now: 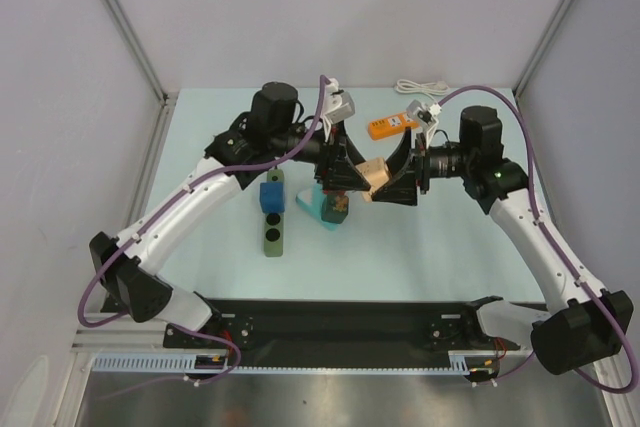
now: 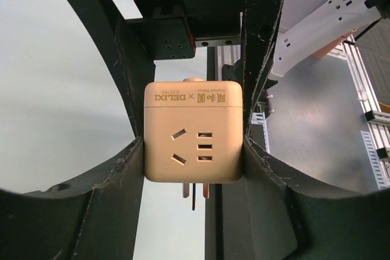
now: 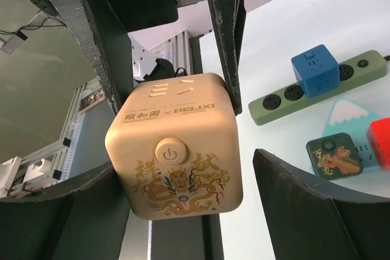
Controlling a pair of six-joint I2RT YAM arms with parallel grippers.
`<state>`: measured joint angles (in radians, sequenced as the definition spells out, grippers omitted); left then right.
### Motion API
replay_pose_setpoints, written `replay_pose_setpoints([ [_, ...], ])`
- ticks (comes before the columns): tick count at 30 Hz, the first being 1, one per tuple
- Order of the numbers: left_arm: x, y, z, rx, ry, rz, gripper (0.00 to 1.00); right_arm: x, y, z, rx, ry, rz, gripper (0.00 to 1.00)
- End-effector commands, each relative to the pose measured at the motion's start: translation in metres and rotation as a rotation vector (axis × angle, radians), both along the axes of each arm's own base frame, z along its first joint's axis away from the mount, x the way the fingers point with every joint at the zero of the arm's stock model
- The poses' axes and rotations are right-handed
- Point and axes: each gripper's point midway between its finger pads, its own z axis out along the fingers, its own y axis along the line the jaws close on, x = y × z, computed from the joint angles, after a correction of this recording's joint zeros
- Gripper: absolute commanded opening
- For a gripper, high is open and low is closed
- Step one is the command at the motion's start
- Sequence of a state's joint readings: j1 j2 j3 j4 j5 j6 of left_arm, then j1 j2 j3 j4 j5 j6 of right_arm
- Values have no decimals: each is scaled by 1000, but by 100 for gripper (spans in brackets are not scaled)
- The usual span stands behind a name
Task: Insert the plug
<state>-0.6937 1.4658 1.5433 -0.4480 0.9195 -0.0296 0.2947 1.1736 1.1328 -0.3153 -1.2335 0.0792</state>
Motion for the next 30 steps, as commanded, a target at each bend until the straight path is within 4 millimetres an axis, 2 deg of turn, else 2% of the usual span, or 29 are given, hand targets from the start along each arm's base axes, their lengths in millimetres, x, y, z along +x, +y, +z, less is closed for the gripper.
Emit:
replay_pose_setpoints([
  [1,-11,3,29,-89,-57,-39,0,0,4,9,36,-11,18,82],
  [2,-11,3,28,-90,-53,-39,0,1,6,16,58,-56,22,82],
  [7,-11,2,28,-103,-56,-48,0,-1,8,14,74,-28,31,81],
  [9,-10,1,25,-98,-56,-45,0,-2,10,14,75,-32,37,74],
  [10,-9,1,25,-97,-60,-41,0,-2,10,16,75,-37,36,50],
  [11,-9,1,24,-97,-60,-41,0,1,10,14,67,-33,17,33],
  [12,-8,1,24,-96,-61,-36,1,3,10,14,65,-35,9,21],
  [13,-2,1,24,-91,-67,2,15,3,11,13,64,-39,8,0],
  [15,9,4,24,-80,-65,66,42,11,8,9,46,-32,-31,0],
  [16,18,6,23,-70,-73,119,69,14,7,7,39,-27,-49,0],
  [18,29,13,27,-67,-93,193,83,25,1,9,29,-22,-98,0],
  [19,41,17,27,-58,-109,262,93,34,-2,8,19,-17,-134,0],
  [20,50,24,28,-53,-119,315,97,39,-5,10,11,-10,-158,0],
  [21,59,31,31,-50,-117,384,98,50,-13,11,0,-12,-203,0],
  [22,68,37,29,-40,-113,442,99,68,-18,3,-29,12,-267,0],
  [23,89,53,22,-4,-107,568,100,79,-24,6,-54,31,-320,0],
  [24,97,63,18,21,-83,638,100,93,-29,1,-86,41,-373,0],
  [25,105,72,11,57,-69,697,98,115,-40,-8,-141,55,-484,0],
  [26,115,91,-5,136,-44,801,97,131,-44,-36,-224,153,-526,0],
  [27,116,97,-13,171,-42,828,95,148,-47,-31,-264,124,-570,0],
  [28,117,102,-21,203,-44,845,92,167,-54,-41,-346,122,-657,0],
  [29,115,108,-25,220,-46,860,92,181,-58,-84,-468,226,-677,0],
  [30,114,114,-41,258,-38,881,92,199,-58,-69,-489,186,-714,0],
])
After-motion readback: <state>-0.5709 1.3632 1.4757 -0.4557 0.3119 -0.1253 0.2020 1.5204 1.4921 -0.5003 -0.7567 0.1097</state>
